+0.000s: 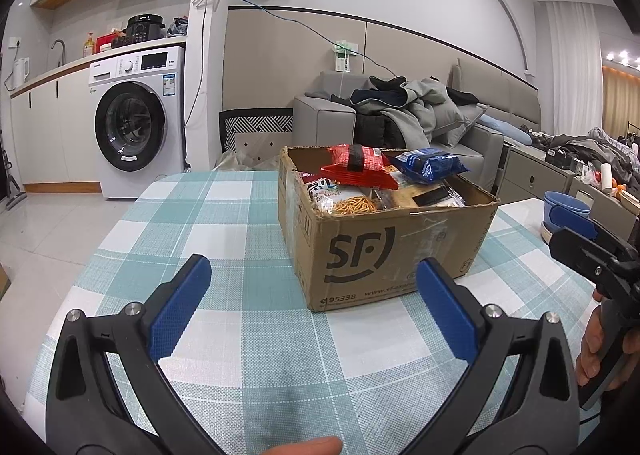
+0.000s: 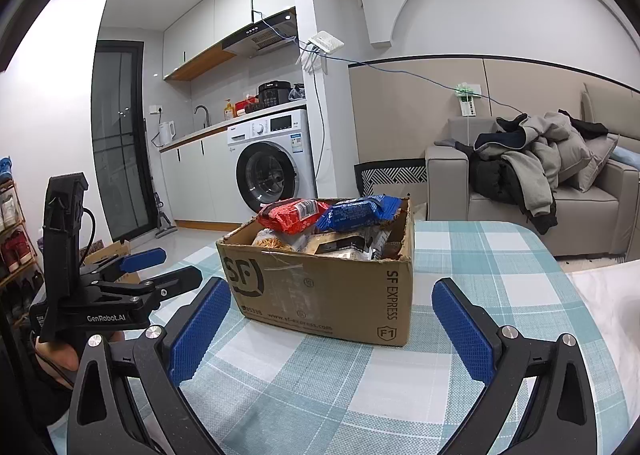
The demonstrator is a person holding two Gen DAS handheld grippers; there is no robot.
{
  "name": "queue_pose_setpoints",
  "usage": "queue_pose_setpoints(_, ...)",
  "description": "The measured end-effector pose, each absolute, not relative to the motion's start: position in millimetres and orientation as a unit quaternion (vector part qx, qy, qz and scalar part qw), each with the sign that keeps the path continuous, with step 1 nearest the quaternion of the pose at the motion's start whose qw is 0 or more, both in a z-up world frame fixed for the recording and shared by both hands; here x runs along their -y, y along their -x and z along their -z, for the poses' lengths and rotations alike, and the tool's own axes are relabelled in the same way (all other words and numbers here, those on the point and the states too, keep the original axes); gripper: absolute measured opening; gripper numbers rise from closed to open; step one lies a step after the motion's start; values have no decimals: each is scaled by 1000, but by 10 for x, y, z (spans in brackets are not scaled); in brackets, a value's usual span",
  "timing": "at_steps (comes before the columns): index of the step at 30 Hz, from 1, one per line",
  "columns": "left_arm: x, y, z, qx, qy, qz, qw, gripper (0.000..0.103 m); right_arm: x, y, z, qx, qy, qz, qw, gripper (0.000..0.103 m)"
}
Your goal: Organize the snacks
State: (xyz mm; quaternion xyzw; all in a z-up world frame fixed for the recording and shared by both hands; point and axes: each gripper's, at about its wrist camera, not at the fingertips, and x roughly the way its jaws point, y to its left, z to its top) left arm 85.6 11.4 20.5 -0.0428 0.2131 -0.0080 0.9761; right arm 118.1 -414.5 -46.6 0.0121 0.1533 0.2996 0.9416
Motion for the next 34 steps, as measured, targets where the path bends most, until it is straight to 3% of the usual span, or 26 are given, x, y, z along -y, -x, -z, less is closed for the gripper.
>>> queue_pose_setpoints(34, -139, -873, -192, -212, 41, 5, 976, 102, 4142, -1179, 459, -154, -11, -299, 942, 103)
